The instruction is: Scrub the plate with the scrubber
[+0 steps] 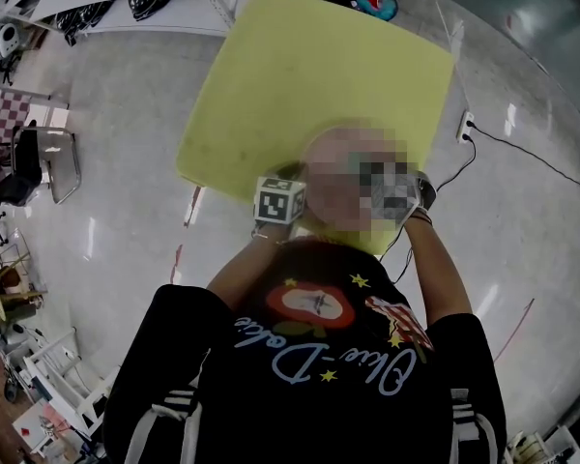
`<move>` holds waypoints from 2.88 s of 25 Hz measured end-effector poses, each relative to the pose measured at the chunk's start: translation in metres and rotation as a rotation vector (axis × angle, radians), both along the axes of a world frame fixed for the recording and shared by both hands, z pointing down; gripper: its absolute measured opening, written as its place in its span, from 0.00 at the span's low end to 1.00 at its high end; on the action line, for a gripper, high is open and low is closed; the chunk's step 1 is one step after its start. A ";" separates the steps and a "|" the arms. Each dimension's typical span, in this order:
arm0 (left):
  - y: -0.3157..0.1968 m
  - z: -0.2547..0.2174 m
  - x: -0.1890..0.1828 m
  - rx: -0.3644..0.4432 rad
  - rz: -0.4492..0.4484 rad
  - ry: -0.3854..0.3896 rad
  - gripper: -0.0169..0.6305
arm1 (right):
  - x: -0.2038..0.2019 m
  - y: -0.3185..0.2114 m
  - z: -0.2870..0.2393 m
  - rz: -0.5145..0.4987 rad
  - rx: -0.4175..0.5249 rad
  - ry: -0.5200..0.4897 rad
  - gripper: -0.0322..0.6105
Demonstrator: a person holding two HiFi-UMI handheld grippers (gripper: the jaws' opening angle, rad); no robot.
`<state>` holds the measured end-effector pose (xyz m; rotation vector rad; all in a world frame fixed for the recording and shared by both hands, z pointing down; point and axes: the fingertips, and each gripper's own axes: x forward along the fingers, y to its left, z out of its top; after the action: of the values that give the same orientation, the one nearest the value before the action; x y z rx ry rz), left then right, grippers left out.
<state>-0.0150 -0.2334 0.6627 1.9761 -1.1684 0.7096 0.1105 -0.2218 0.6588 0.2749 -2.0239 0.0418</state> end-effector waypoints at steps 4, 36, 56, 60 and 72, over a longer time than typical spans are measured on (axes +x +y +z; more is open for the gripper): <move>0.002 0.000 -0.002 0.002 0.008 0.000 0.07 | 0.002 0.016 0.001 0.049 -0.041 -0.002 0.16; 0.004 0.001 0.001 0.025 0.045 -0.022 0.07 | -0.037 0.107 -0.005 0.207 -0.217 -0.132 0.16; 0.003 0.002 0.002 0.028 0.049 -0.019 0.08 | -0.059 0.104 -0.026 0.202 -0.208 -0.308 0.16; 0.002 -0.001 0.002 0.041 0.088 -0.024 0.09 | -0.049 0.087 -0.035 0.318 -0.162 -0.349 0.15; -0.001 -0.055 -0.004 0.215 0.122 -0.043 0.07 | -0.020 0.030 -0.097 0.649 0.073 -0.563 0.15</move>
<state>-0.0187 -0.2345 0.6079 2.2361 -1.1998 0.7161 0.0905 -0.1919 0.5614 1.0536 -2.4004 0.4988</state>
